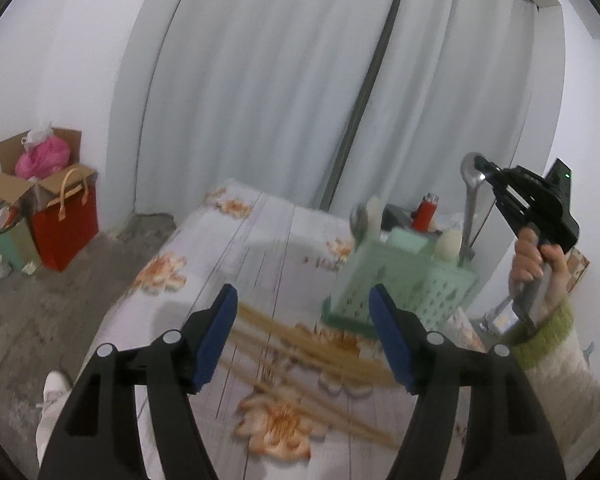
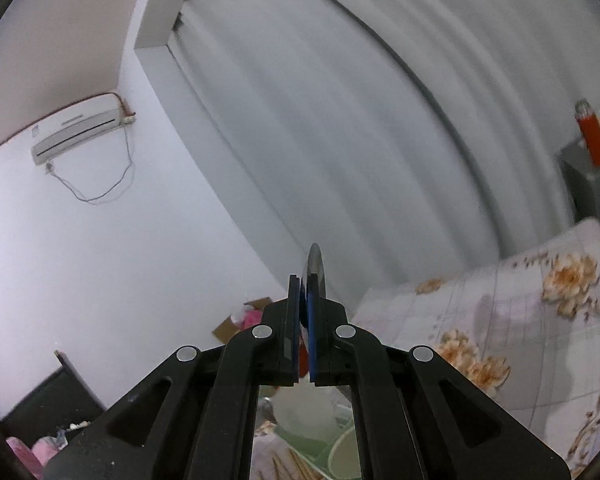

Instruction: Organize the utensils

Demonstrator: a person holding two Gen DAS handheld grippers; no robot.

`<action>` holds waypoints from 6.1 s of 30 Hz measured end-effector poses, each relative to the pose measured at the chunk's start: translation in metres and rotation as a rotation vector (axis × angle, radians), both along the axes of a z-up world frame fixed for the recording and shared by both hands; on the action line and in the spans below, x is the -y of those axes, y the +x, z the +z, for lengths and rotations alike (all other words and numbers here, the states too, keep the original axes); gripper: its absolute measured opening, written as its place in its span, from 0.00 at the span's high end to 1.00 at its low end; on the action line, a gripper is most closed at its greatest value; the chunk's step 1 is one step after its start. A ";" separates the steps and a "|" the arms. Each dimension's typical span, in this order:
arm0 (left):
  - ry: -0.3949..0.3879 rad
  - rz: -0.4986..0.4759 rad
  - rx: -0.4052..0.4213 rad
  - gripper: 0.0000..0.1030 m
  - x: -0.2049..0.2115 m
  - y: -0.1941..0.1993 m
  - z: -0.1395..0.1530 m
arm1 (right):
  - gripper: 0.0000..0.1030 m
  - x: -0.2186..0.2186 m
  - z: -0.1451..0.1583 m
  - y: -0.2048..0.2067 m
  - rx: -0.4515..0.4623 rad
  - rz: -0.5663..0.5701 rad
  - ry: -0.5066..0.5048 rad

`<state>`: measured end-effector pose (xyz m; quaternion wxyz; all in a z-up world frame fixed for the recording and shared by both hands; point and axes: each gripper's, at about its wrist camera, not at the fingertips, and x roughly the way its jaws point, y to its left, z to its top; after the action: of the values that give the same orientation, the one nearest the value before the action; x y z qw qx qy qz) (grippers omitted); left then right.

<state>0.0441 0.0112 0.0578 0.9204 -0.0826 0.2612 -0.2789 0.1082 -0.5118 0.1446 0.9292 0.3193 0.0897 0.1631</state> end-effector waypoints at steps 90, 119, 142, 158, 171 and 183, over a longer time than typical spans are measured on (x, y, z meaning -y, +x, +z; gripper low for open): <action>0.023 0.171 -0.272 0.13 -0.019 -0.033 -0.087 | 0.08 -0.201 -0.070 -0.052 -0.355 -0.036 -0.811; -0.095 -0.019 -0.302 0.60 -0.005 -0.026 -0.104 | 0.60 -0.186 -0.154 0.023 -0.696 0.346 -0.653; 0.001 0.002 -0.314 0.72 0.004 -0.027 -0.106 | 0.93 -0.208 -0.157 -0.034 -0.809 0.501 -0.434; 0.201 0.087 -0.309 0.72 0.024 -0.008 -0.108 | 0.96 -0.193 -0.156 -0.041 -0.814 0.445 -0.443; 0.293 0.121 -0.278 0.89 0.032 0.002 -0.109 | 0.97 -0.189 -0.150 -0.044 -0.819 0.409 -0.457; 0.270 0.159 -0.280 0.93 0.016 -0.005 -0.110 | 0.97 -0.161 -0.150 -0.055 -0.842 0.350 -0.433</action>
<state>0.0391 -0.0051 -0.0523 0.8969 -0.0166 0.4143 -0.1538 0.0531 -0.3510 -0.0056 0.8162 0.1376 0.5405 0.1511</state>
